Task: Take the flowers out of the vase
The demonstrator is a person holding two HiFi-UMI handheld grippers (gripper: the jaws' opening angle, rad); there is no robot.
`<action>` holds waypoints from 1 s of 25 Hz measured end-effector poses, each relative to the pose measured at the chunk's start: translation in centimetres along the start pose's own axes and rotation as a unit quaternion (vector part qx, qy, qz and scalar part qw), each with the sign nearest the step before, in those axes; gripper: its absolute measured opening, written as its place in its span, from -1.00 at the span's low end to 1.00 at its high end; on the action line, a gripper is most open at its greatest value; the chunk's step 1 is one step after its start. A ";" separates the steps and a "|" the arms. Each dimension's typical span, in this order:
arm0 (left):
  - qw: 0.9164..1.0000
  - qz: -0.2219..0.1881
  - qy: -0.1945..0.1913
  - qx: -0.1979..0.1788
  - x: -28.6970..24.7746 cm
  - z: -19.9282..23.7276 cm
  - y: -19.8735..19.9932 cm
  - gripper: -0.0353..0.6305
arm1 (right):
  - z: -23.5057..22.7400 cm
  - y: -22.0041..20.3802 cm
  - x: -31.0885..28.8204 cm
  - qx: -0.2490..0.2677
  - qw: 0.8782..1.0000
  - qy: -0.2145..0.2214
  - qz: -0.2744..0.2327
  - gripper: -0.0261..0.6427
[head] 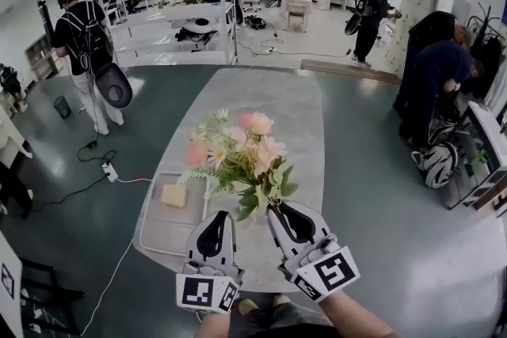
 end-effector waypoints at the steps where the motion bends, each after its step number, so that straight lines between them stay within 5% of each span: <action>1: 1.000 0.001 0.000 0.002 0.2 -0.1 0.1 -0.80 | 0.1 0.1 0.2 -0.002 1.000 0.001 0.001 -0.73; 25: 1.000 0.020 -0.004 0.007 1.2 -0.8 -0.9 -0.80 | -0.2 -1.0 2.2 -0.007 0.999 0.019 0.025 -0.73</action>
Point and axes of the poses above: the fingertips, and each gripper's own axes: x backward along the fingers, z to its left, y out of its top, the point moved 9 cm from there along x, backward along the fingers, and after that the axes turned 3 degrees about -x, right-handed, at the moved point
